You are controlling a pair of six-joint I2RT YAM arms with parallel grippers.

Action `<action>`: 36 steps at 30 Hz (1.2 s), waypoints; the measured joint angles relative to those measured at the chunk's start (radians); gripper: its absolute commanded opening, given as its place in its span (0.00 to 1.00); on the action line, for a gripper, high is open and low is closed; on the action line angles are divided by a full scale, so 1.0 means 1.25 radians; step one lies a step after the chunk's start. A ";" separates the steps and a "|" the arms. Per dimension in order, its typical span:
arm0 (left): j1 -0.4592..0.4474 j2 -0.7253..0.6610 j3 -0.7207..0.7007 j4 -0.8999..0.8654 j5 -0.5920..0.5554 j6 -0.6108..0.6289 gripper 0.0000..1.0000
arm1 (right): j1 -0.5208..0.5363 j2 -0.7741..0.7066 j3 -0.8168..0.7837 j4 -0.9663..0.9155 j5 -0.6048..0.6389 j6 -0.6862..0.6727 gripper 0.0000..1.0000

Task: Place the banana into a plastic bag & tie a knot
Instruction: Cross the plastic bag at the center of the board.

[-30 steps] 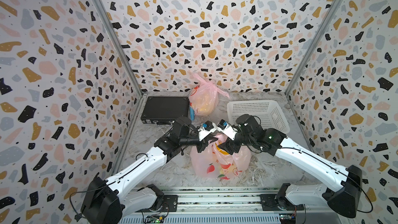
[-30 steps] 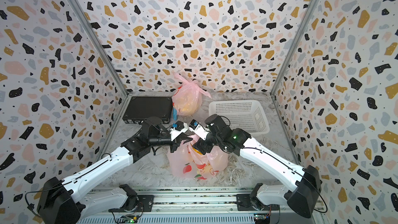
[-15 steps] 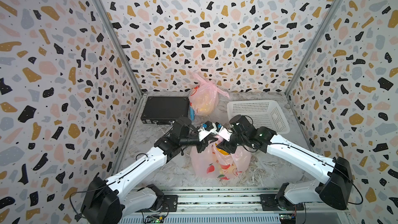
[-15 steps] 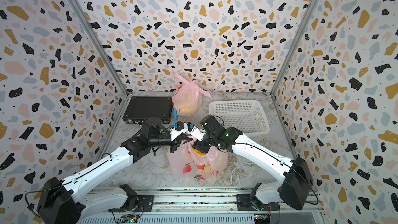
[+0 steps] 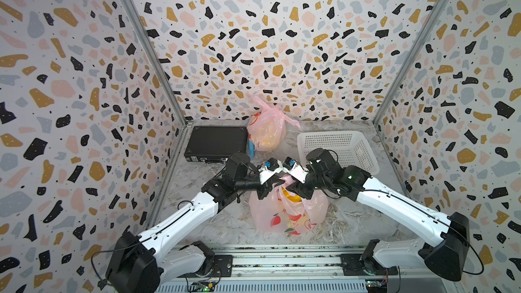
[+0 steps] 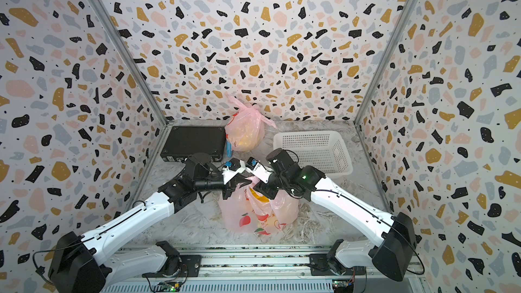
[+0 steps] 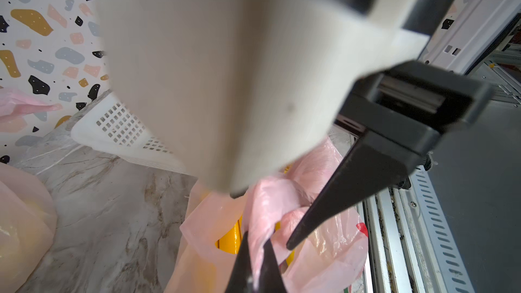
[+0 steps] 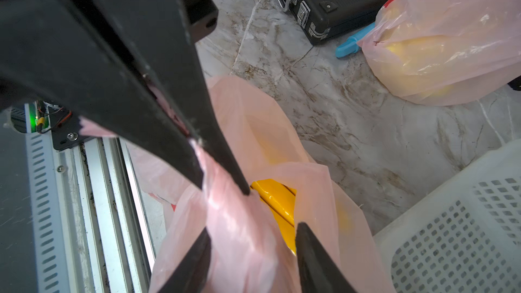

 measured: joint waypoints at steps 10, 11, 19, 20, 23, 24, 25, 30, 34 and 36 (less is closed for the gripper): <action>0.001 -0.003 0.000 0.000 0.002 0.000 0.00 | -0.002 0.012 0.000 0.000 -0.046 0.016 0.46; 0.002 -0.004 0.000 0.000 0.002 -0.001 0.00 | -0.002 0.014 0.000 0.001 -0.049 0.017 0.38; 0.002 -0.011 0.000 -0.002 0.002 -0.002 0.00 | 0.002 0.070 0.015 0.011 -0.057 0.016 0.04; 0.002 -0.011 0.000 -0.005 0.002 -0.003 0.00 | 0.004 0.075 0.015 0.014 -0.056 0.015 0.00; 0.004 -0.011 0.000 -0.012 -0.002 -0.007 0.06 | 0.008 0.079 0.015 0.023 -0.040 0.011 0.00; 0.004 -0.011 0.000 -0.011 -0.004 -0.008 0.15 | 0.008 0.079 0.015 0.028 -0.030 0.008 0.00; 0.005 -0.012 0.001 -0.010 -0.005 -0.010 0.23 | 0.008 0.078 0.012 0.038 -0.018 0.004 0.00; 0.010 -0.039 0.004 -0.036 0.003 -0.038 0.54 | 0.008 0.056 -0.043 0.138 0.052 -0.036 0.00; 0.045 -0.118 -0.002 -0.032 -0.004 -0.088 0.69 | 0.008 0.038 -0.060 0.187 0.091 -0.083 0.00; 0.078 -0.149 -0.003 -0.014 -0.018 -0.123 0.70 | 0.008 0.037 -0.061 0.206 0.104 -0.105 0.00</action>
